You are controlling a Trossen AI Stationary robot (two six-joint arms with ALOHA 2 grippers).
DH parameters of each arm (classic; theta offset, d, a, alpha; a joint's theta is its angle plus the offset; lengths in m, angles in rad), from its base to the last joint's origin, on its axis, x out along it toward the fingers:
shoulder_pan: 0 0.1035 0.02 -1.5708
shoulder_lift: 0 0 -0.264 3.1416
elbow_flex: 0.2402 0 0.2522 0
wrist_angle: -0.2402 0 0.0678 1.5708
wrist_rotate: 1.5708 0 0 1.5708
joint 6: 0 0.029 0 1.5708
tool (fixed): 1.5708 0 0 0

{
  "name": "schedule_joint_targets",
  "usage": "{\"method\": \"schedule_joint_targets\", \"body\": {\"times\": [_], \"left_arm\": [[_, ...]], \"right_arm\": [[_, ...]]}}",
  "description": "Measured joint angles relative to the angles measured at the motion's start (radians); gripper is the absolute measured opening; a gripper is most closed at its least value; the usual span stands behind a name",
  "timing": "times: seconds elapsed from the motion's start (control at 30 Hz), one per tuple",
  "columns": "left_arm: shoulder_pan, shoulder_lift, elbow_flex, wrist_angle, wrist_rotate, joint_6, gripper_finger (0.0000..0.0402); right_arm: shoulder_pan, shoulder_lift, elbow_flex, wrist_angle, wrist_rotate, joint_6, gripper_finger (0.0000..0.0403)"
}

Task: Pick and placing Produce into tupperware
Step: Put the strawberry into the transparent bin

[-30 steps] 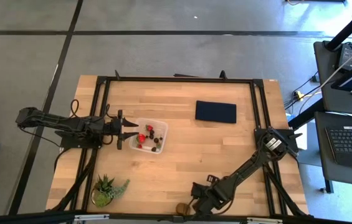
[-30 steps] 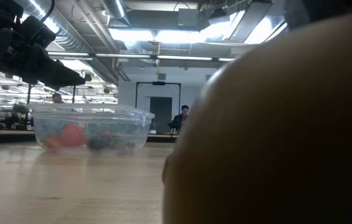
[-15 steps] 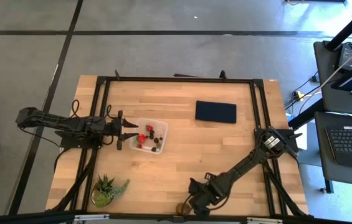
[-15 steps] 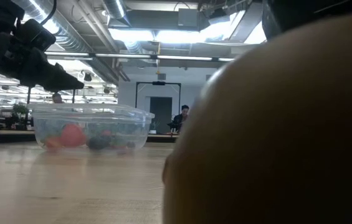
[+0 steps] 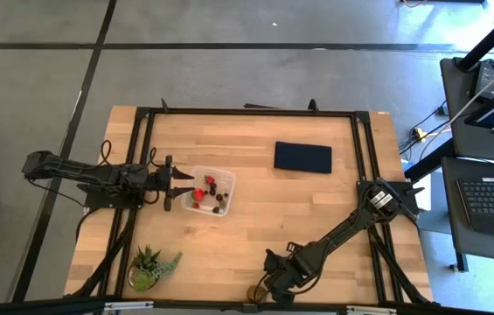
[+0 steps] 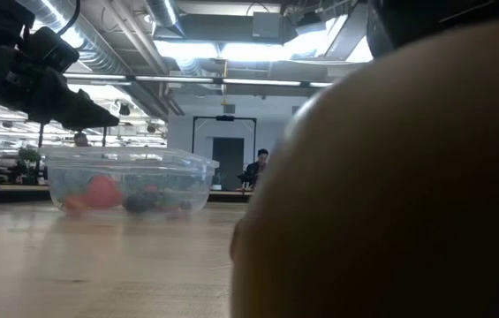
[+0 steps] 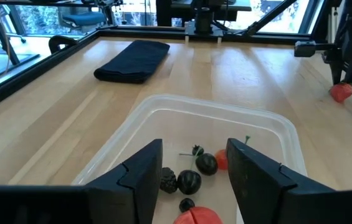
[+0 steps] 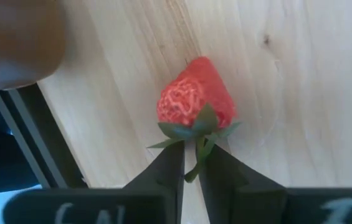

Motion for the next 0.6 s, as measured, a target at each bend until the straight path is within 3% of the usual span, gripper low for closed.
{"method": "schedule_joint_targets", "body": {"times": [0.43,0.6], "left_arm": [[0.000,0.000,0.000,0.000,0.000,0.000,0.0163],[0.000,0.000,0.000,0.000,0.000,0.000,0.0169]], "right_arm": [[-0.001,0.000,0.000,0.000,-0.040,0.011,0.0043],[-0.001,0.000,0.000,0.010,-0.052,0.011,0.0069]]}}
